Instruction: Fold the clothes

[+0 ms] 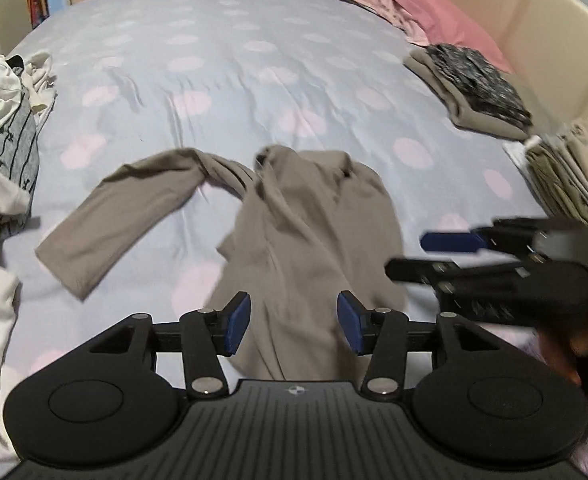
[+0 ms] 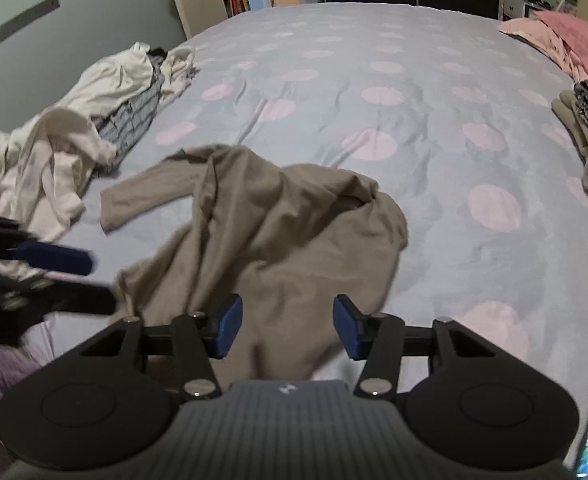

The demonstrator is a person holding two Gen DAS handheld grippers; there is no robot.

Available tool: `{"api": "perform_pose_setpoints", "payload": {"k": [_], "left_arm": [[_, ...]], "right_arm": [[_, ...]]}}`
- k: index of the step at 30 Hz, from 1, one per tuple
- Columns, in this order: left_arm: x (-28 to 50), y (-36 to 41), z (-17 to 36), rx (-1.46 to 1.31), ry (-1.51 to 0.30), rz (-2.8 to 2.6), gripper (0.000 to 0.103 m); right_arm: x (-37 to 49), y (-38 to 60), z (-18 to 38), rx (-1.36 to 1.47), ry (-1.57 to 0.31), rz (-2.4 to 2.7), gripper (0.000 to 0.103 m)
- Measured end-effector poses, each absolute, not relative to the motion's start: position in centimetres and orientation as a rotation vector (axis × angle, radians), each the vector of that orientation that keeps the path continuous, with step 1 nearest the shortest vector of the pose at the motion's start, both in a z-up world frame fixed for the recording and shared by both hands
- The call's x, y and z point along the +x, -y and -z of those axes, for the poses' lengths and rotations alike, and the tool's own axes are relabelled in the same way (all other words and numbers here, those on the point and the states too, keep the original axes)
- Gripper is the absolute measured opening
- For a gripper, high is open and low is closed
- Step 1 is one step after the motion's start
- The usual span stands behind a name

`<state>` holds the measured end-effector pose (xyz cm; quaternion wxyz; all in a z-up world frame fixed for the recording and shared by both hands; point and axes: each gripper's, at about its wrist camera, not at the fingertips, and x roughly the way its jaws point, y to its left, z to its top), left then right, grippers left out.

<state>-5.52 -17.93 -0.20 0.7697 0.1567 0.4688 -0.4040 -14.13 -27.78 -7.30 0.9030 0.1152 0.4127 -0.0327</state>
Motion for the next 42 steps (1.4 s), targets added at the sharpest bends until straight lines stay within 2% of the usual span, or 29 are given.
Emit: {"api": "perform_pose_setpoints", "payload": {"k": [6,8,10,13,15,25,35,40,42], "left_arm": [[-2.4,18.9,4.4,0.316,-1.153,0.768,0.043],[-2.1,18.9,5.4,0.317,-1.189,0.762,0.031],[-2.1,19.1,6.1,0.317,-1.199,0.761,0.016],[-2.3,19.2,6.5,0.334,-1.197,0.765,0.004],[-2.5,19.1,6.2,0.341,-1.184,0.769,0.003],[-6.6,18.3,3.6,0.382,-1.180,0.928,0.002],[-9.8,16.1,5.3,0.527,-1.319,0.987,0.002],[-10.0,15.5,5.1,0.543,-1.316,0.991,0.002],[-10.2,15.8,4.8,0.540,-1.321,1.019,0.003]], "right_arm": [[-12.1,27.3,7.0,0.299,-0.804,0.054,0.051],[-11.1,27.1,7.3,0.319,-0.804,0.036,0.051],[-10.2,26.8,7.7,0.329,-0.810,0.014,0.047],[-9.1,26.0,8.9,0.297,-0.847,-0.006,0.025],[-9.0,25.7,9.4,0.275,-0.862,-0.020,0.002],[-13.2,28.6,7.8,0.140,-0.926,0.168,0.001],[-18.7,34.6,10.4,0.129,-1.162,0.300,0.001],[-19.1,35.0,10.8,0.151,-1.188,0.276,0.001],[-19.2,35.1,10.7,0.156,-1.191,0.275,0.004]]}}
